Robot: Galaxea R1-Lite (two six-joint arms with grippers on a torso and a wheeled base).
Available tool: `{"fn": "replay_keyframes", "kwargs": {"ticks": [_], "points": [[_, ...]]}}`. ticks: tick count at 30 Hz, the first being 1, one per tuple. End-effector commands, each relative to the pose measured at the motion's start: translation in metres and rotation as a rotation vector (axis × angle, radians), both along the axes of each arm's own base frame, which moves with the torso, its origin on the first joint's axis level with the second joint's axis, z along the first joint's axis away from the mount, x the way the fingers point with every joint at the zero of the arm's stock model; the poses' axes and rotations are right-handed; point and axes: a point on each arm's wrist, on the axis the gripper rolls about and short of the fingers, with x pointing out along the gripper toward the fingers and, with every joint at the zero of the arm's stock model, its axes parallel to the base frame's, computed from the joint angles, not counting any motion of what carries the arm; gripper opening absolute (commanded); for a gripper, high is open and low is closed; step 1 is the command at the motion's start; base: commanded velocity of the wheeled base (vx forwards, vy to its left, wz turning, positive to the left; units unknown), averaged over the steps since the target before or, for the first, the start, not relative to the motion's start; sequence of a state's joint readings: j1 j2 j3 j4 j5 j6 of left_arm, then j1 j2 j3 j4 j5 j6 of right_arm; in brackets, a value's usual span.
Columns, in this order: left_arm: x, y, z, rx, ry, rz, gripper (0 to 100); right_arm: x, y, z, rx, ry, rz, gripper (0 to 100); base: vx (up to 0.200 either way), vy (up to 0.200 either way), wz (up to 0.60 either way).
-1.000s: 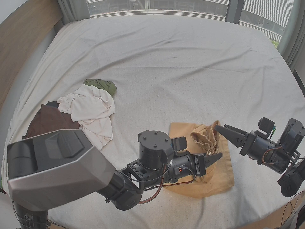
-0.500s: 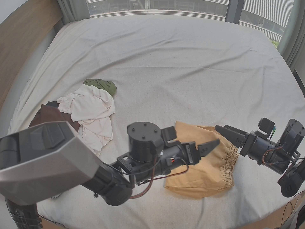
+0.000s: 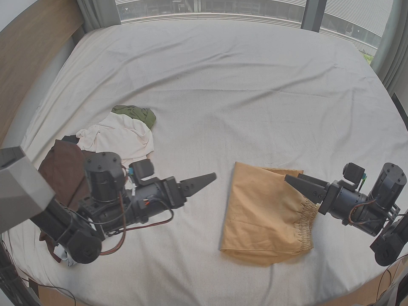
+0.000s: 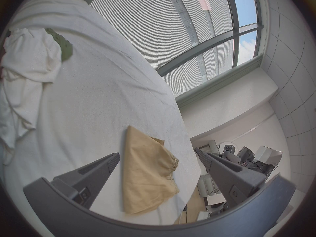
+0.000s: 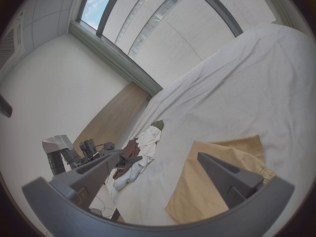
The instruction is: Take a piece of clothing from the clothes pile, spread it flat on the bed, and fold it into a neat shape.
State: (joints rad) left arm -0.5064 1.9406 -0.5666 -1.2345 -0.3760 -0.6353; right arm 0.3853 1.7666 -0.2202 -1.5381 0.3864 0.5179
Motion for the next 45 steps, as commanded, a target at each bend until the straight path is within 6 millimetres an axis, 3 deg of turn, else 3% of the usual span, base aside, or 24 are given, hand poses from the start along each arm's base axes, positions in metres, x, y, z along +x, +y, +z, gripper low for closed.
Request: {"fn": "replay_keyframes", "kwargs": {"ticks": [1,4,14,22,28,36,45], "points": [[-0.011,0.039,-0.002,0.046,-0.050,0.062,100,0.000,0.000,-0.006,-0.011,0.024,0.001,100,0.000,0.000,0.00],[-0.020,0.051,-0.015,0.091,-0.099,0.071,100,-0.001,-0.002,-0.015,-0.033,0.062,-0.007,100,0.000,0.000,0.00],[-0.012,0.088,-0.025,0.166,-0.138,0.132,100,-0.002,-0.018,-0.059,-0.227,0.197,-0.047,100,0.000,0.000,0.00],[-0.017,0.087,-0.059,0.316,-0.130,0.038,100,-0.011,-0.042,-0.076,-0.349,0.259,-0.118,100,0.000,0.000,0.00],[-0.018,0.083,-0.071,0.332,-0.137,0.019,100,-0.009,-0.060,-0.097,-0.456,0.336,-0.196,100,0.000,0.000,0.00],[-0.018,0.081,-0.076,0.335,-0.127,0.012,100,-0.010,-0.063,-0.118,-0.480,0.433,-0.191,100,0.000,0.000,0.00],[-0.018,0.080,-0.075,0.333,-0.135,0.009,100,-0.005,-0.052,-0.142,-0.427,0.512,-0.156,100,0.000,0.000,0.00]]}}
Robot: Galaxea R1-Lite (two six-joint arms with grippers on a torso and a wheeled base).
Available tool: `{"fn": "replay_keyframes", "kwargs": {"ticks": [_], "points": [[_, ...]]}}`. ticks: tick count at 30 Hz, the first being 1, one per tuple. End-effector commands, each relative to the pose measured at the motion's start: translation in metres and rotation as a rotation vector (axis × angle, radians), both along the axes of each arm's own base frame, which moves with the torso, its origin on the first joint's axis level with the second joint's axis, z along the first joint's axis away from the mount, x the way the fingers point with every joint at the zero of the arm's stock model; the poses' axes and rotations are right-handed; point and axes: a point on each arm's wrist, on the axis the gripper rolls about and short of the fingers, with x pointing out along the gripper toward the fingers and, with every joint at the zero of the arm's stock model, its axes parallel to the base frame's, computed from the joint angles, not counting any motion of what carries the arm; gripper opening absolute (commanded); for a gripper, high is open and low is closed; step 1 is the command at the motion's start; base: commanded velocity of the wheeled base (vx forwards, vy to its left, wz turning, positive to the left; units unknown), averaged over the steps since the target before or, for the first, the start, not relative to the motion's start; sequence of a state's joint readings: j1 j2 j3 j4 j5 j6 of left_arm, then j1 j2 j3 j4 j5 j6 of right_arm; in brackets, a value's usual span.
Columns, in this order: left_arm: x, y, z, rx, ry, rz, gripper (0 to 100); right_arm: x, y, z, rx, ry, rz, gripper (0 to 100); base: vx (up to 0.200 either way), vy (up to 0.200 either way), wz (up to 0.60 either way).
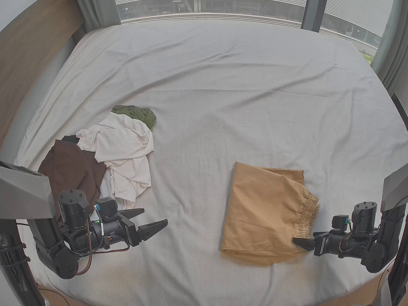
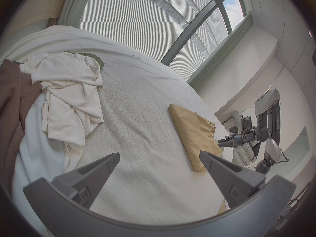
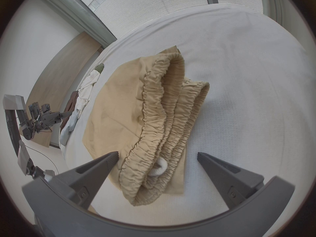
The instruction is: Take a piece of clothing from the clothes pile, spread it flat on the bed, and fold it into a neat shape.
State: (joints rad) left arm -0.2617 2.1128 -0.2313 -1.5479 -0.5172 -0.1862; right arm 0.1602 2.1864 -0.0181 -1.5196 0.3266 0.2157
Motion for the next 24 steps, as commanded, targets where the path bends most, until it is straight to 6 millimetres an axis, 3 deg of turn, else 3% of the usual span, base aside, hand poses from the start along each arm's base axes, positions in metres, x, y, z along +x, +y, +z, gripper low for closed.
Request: {"fn": "replay_keyframes", "kwargs": {"ticks": [1,9,19,20,24], "points": [[0.000,-0.001,-0.001,0.000,0.003,-0.005,100,-0.001,0.006,-0.019,0.020,0.090,0.016,100,0.000,0.000,0.00],[-0.001,-0.002,0.000,0.000,0.001,-0.008,100,0.005,0.025,-0.019,0.118,0.111,0.059,100,0.000,0.000,0.00],[-0.001,-0.002,0.001,-0.001,-0.002,-0.009,100,0.017,0.029,-0.013,0.150,0.058,0.046,100,0.000,0.000,0.00],[-0.001,-0.002,0.001,-0.002,0.000,-0.009,100,0.017,0.029,-0.013,0.151,0.059,0.045,0,0.000,0.000,0.00],[-0.001,-0.002,0.001,-0.003,-0.003,-0.009,100,0.019,0.030,-0.009,0.159,0.043,0.049,0,0.000,0.000,0.00]]}}
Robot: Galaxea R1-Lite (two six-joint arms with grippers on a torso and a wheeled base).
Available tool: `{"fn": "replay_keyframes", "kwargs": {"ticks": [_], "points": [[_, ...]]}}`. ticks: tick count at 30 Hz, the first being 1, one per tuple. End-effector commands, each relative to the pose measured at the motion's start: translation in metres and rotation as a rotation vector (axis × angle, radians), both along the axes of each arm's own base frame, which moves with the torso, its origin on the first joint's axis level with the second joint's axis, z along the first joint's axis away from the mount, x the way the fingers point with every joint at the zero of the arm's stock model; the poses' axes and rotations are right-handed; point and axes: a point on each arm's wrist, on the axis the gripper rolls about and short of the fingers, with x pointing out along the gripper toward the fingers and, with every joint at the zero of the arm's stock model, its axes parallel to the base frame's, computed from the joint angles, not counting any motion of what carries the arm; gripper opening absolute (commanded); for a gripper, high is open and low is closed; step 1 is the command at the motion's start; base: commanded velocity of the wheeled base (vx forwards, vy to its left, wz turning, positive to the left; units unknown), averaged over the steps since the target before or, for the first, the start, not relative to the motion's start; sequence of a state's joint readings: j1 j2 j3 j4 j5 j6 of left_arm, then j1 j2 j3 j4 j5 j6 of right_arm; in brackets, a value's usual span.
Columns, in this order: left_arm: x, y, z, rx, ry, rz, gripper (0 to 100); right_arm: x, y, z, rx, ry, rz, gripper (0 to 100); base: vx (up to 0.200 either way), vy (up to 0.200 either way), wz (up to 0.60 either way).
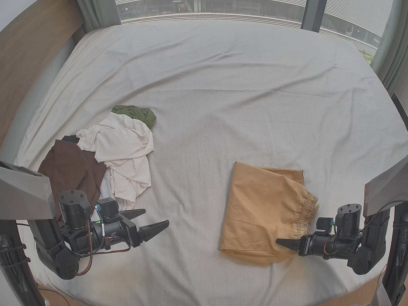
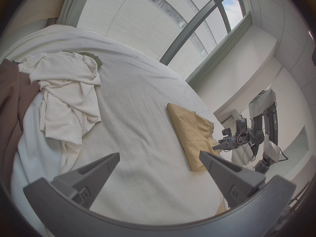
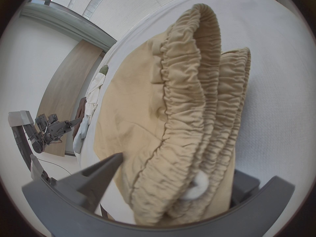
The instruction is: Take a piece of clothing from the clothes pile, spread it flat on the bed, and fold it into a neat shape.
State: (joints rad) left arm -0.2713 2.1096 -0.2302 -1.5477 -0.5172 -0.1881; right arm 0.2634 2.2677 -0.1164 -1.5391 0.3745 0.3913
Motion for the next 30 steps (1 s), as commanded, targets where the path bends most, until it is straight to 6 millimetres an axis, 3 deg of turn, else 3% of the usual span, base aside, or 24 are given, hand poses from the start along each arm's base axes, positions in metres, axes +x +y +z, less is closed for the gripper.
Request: {"fn": "replay_keyframes", "kwargs": {"ticks": [1,7,15,30], "points": [[0.000,0.000,0.001,-0.002,-0.003,-0.001,100,0.001,0.002,0.005,0.009,-0.022,0.005,0,0.000,0.000,0.00],[0.002,0.000,0.002,-0.005,-0.008,0.004,100,0.000,0.013,0.024,0.061,-0.079,0.034,0,0.000,0.000,0.00],[-0.005,0.003,0.011,-0.030,-0.014,0.006,100,-0.015,0.039,0.066,0.180,-0.195,0.142,0,0.000,0.000,0.00],[-0.004,0.002,0.011,-0.032,-0.014,0.009,100,0.007,0.075,0.129,0.346,-0.400,0.233,0,0.000,0.000,0.00]]}}
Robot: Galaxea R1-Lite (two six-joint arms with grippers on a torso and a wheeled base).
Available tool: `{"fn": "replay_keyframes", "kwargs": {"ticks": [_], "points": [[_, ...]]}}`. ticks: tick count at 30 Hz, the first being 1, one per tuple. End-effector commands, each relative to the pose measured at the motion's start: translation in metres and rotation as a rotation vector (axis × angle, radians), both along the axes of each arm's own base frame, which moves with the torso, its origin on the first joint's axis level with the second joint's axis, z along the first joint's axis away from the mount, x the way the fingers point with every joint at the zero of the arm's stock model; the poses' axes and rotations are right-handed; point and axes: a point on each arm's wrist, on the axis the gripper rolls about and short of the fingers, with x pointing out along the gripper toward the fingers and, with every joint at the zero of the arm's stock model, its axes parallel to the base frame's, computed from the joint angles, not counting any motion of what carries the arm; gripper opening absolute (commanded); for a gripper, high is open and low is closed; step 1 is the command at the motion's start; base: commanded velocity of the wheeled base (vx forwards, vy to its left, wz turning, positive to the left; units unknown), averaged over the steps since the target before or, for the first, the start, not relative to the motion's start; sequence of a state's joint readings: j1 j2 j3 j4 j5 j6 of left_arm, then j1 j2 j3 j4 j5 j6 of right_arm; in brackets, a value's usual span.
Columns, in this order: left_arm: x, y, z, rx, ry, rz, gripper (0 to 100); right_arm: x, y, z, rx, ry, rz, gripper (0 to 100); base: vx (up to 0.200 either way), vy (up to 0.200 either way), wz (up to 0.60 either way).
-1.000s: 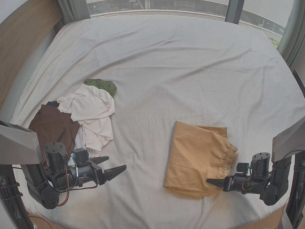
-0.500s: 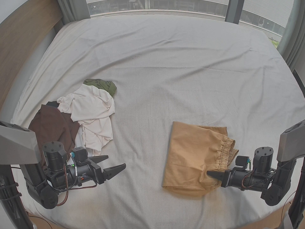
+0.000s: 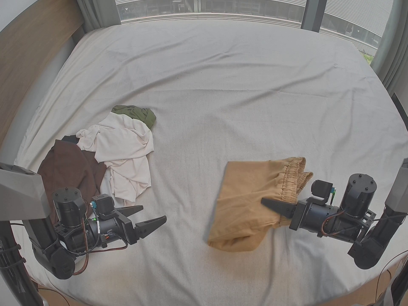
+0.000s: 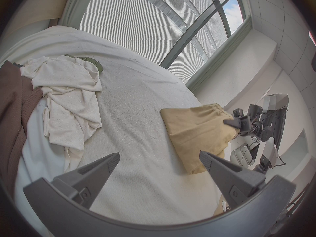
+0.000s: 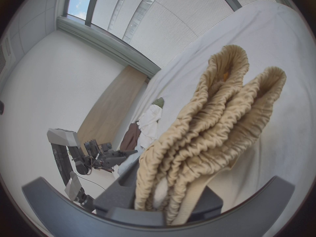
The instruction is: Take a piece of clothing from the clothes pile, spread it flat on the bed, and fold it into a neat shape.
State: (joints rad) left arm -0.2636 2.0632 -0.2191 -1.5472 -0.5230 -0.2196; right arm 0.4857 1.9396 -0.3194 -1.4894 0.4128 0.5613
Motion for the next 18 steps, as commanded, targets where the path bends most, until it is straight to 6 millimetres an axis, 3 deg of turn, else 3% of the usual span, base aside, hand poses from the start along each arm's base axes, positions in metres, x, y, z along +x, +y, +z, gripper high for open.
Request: {"fn": "replay_keyframes", "kwargs": {"ticks": [1,7,8,18], "points": [[0.000,-0.002,0.001,0.001,-0.004,-0.001,100,0.002,0.013,0.033,0.048,-0.078,0.038,0,0.000,0.000,0.00],[0.000,-0.001,0.001,-0.001,-0.005,0.001,100,0.009,0.017,0.049,0.062,-0.082,0.064,0,0.000,0.000,0.00],[0.000,-0.001,0.001,-0.003,-0.003,0.002,100,0.016,0.021,0.063,0.076,-0.101,0.068,0,0.000,0.000,0.00],[0.000,-0.001,0.001,-0.004,-0.001,0.001,100,0.045,0.030,0.082,0.118,-0.109,0.060,0,0.000,0.000,0.00]]}}
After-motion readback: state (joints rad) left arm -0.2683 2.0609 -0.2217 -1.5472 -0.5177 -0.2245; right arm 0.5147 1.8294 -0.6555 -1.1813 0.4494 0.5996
